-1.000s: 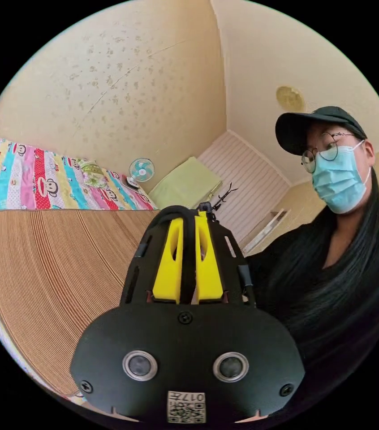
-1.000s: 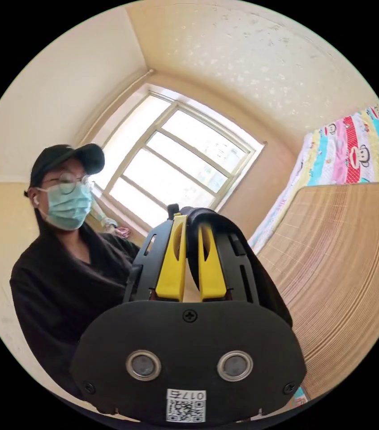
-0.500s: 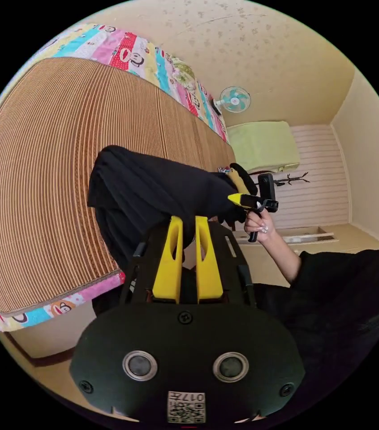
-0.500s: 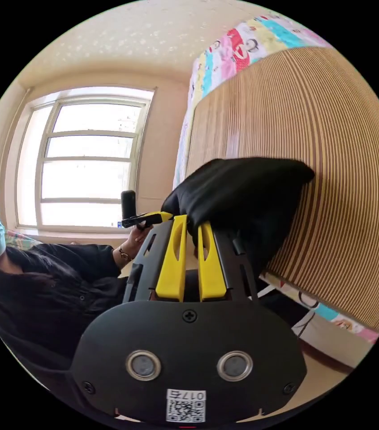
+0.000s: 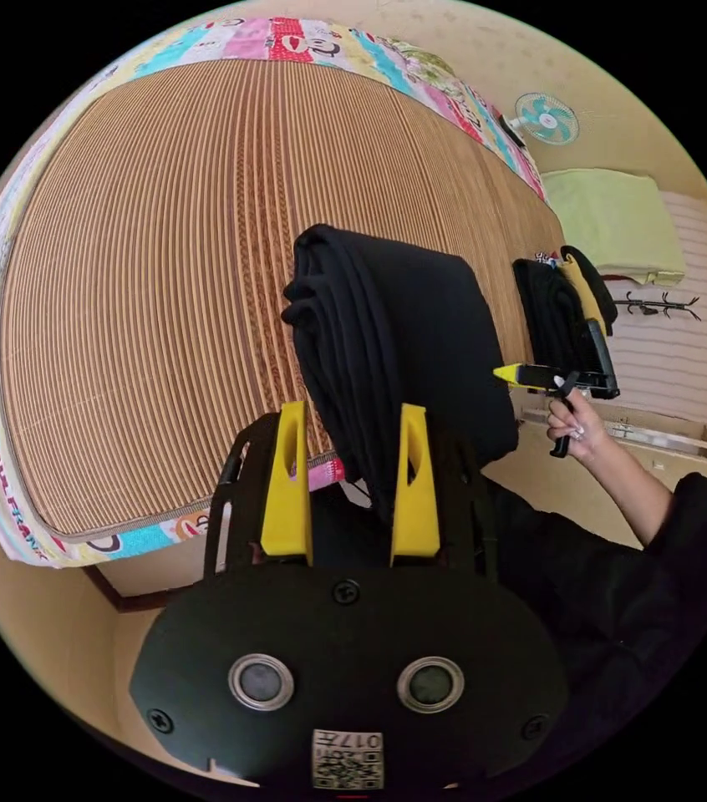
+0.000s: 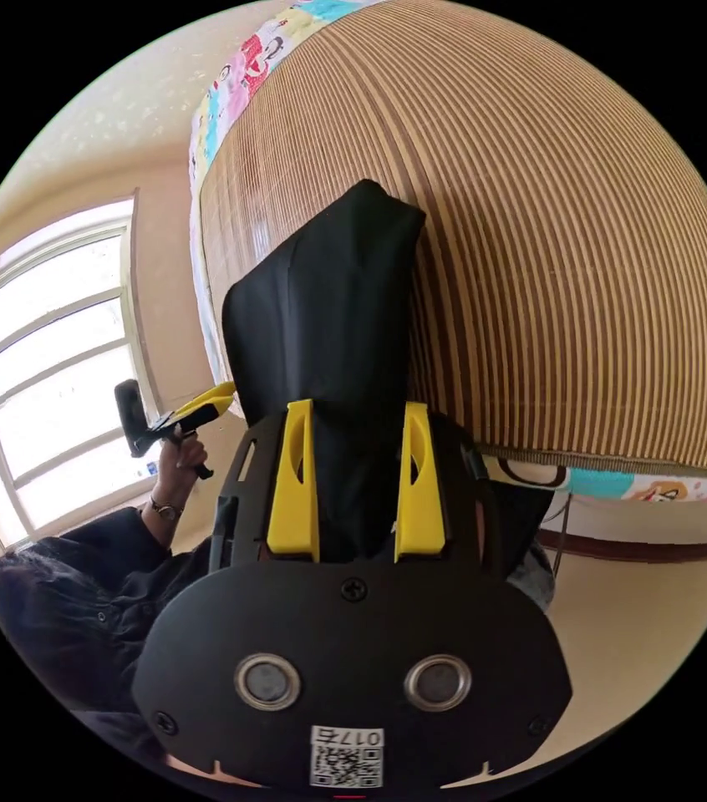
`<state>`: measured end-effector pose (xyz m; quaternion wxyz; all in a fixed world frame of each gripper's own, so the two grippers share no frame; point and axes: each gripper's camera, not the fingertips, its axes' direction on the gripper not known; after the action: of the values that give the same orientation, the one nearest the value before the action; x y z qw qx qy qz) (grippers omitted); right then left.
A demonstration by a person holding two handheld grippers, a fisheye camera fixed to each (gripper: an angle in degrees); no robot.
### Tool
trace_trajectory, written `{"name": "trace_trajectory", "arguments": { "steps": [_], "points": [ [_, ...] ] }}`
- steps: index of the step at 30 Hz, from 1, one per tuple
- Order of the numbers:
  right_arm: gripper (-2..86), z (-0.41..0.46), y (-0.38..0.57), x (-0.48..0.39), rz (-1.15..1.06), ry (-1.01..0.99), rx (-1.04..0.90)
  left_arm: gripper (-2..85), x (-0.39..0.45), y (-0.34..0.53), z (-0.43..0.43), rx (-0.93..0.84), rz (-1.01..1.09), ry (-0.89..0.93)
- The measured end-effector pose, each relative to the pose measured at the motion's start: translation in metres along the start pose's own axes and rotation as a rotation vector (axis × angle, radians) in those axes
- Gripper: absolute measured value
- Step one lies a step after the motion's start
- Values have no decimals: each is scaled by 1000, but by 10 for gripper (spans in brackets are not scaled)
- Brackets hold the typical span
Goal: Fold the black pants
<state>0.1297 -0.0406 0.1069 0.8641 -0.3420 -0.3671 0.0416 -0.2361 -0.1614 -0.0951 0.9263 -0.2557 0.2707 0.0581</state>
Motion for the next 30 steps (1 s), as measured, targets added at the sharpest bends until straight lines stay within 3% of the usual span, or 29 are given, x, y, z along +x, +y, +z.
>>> {"name": "trace_trajectory", "arguments": {
  "steps": [5, 10, 15, 23, 30],
  "points": [
    [112, 42, -42, -21, -14, -64, -37, 111, 24, -9, 22, -5, -65, -112],
    [92, 108, -88, -66, -15, -246, -115, 104, 18, 12, -34, 74, -175, -365],
    [81, 200, -150, -168, -132, -204, -227, 105, -8, 51, -117, 163, -365, -536],
    [85, 302, -250, -315, -321, -164, -345, 101, -4, 84, -162, 217, -509, -589],
    [43, 250, -199, -320, -529, 36, -462, 92, 30, 65, -146, 219, -434, -465]
  ]
}}
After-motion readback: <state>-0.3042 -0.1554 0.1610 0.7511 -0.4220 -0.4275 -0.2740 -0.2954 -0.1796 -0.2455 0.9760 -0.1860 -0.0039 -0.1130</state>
